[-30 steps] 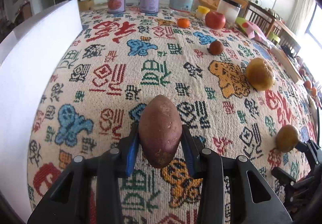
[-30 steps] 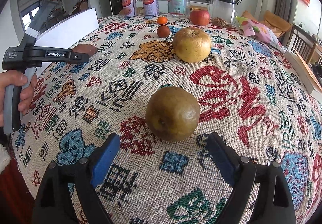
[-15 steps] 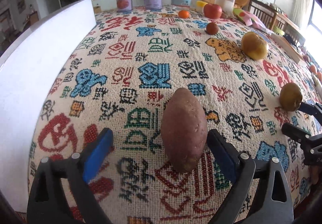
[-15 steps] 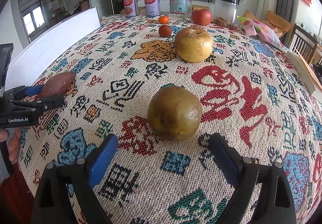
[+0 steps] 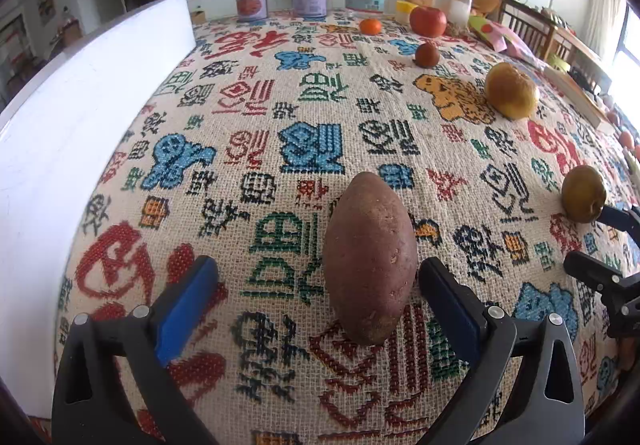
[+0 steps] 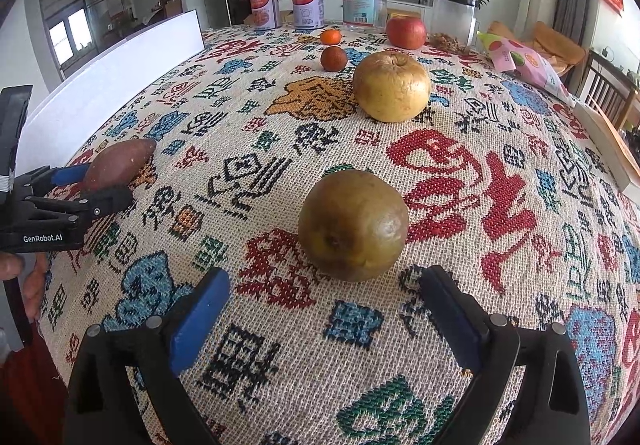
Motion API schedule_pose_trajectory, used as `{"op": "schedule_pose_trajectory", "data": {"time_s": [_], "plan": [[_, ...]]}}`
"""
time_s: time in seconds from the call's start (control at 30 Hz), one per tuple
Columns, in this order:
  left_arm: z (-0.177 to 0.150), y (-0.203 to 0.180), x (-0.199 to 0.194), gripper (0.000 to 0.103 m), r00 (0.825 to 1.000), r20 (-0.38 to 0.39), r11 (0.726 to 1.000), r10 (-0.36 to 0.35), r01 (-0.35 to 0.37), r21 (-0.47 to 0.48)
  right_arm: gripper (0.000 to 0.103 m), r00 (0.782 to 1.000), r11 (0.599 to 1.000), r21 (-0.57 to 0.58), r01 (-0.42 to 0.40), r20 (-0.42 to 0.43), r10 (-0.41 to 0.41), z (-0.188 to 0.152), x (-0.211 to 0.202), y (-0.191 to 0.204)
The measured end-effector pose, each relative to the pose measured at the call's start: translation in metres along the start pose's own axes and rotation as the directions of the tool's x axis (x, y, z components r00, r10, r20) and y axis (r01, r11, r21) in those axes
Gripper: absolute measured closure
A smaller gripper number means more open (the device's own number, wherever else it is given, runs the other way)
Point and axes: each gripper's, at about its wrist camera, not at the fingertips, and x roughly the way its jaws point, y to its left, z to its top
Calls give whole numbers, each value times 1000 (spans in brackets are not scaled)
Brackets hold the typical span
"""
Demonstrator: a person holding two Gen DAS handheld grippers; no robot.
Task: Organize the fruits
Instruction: 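Close the left tool around the sweet potato while the right tool holds the pear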
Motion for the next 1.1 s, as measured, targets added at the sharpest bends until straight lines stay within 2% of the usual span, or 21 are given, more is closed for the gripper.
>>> {"op": "schedule_pose_trajectory", "data": {"time_s": [0.47, 1.1], "plan": [[0, 0, 0, 2, 1000, 0, 1000, 0, 0, 0, 6, 997, 996, 51, -68, 28, 67, -1, -3, -10], [0, 0, 0, 2, 1000, 0, 1000, 0, 0, 0, 3, 997, 996, 50, -78, 26, 76, -1, -3, -9]]}}
